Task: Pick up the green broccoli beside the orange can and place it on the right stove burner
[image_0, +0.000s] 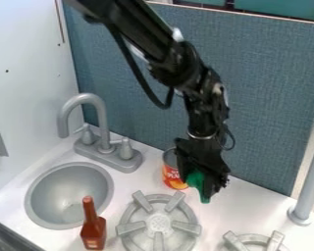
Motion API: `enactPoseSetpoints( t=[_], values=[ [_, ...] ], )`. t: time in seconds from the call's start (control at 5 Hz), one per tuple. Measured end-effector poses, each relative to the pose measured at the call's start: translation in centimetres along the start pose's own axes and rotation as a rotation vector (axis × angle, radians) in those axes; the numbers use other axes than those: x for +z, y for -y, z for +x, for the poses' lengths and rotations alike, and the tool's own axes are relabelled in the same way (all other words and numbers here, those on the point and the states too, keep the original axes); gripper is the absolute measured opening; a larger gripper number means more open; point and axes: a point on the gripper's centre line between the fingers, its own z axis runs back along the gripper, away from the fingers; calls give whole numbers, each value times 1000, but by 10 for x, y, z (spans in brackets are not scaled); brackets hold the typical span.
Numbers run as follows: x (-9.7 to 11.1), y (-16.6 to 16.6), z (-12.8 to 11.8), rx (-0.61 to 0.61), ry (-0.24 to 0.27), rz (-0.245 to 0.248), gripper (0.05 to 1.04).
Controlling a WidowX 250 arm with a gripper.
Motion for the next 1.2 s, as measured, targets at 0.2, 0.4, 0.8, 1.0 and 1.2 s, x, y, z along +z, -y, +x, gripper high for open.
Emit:
enactPoseSetpoints(
  t=[0.2, 0.4, 0.8, 1.0, 1.2],
  values=[
    [6, 27, -18, -74, -22, -56, 806],
    [1, 65, -31, -171, -44, -116, 805],
    [-24, 104, -37, -274, -85, -145, 806],
    [-39, 108, -28, -280, -81, -132, 806],
    [-55, 107, -25, -275, -87, -127, 806]
  ],
)
